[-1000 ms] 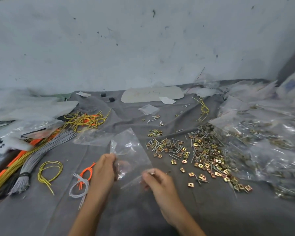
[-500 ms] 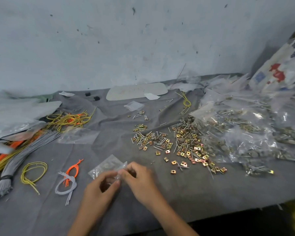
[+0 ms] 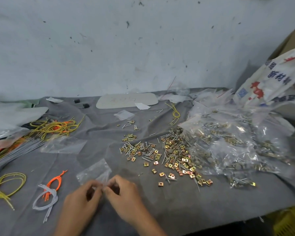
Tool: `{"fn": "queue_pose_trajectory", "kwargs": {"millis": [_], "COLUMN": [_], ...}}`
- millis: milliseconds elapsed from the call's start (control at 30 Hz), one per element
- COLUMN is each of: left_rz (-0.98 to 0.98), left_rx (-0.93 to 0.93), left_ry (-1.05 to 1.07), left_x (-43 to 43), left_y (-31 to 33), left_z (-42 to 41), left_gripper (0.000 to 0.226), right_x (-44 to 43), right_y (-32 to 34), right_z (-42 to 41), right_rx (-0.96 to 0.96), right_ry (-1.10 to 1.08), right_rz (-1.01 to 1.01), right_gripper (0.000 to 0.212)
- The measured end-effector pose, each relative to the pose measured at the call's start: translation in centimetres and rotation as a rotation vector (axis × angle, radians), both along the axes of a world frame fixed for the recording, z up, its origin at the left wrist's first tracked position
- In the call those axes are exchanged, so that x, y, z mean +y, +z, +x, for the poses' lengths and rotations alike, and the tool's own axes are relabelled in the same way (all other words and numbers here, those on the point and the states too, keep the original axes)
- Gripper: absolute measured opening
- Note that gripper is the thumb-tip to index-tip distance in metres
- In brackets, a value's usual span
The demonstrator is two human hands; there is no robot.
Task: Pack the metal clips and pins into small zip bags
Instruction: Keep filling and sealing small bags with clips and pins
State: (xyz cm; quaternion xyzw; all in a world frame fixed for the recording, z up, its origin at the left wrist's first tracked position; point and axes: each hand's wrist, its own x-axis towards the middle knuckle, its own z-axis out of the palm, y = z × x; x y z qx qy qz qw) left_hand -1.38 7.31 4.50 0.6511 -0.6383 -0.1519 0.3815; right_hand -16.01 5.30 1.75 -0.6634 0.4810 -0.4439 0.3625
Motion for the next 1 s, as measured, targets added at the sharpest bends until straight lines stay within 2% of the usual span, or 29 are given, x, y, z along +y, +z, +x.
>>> {"fn": "queue_pose_trajectory", "kwargs": {"millis": [233, 400, 633, 800, 1000], "left_rz": [-0.022, -0.039, -0.065, -0.066, -0.108], "left_rx": [0.052, 0.023, 0.093, 0.126, 0.047], "left_ry": [0.054, 0.016, 0.087, 0.125, 0.121], "left_x": [0.0, 0.1, -0.5, -1.3, -1.6], "left_y": [0.0, 0.1, -0.2, -0.9, -1.9], "left_z": [-1.1, -1.4, -2.0, -2.2, -1.7], "left_gripper": [0.052, 0.059, 0.048, 0.041, 0.032], "right_x": [-0.2, -0.1, -0.1, -0.3, -0.3], "right_y": [0.2, 0.1, 0.0, 0.0, -0.6], "right_z": [-0.1, -0.2, -0.3, -0.2, 0.4], "right_rx": [0.002, -0.005, 0.047, 0.18, 0.361], "right_ry": [-0.067, -0.102, -0.019, 0.048, -0.041], "right_rz": [0.012, 0.014, -0.125, -0.12, -0.161], "right_gripper": [0.013, 0.021, 0.007, 0.038, 0.043]}}
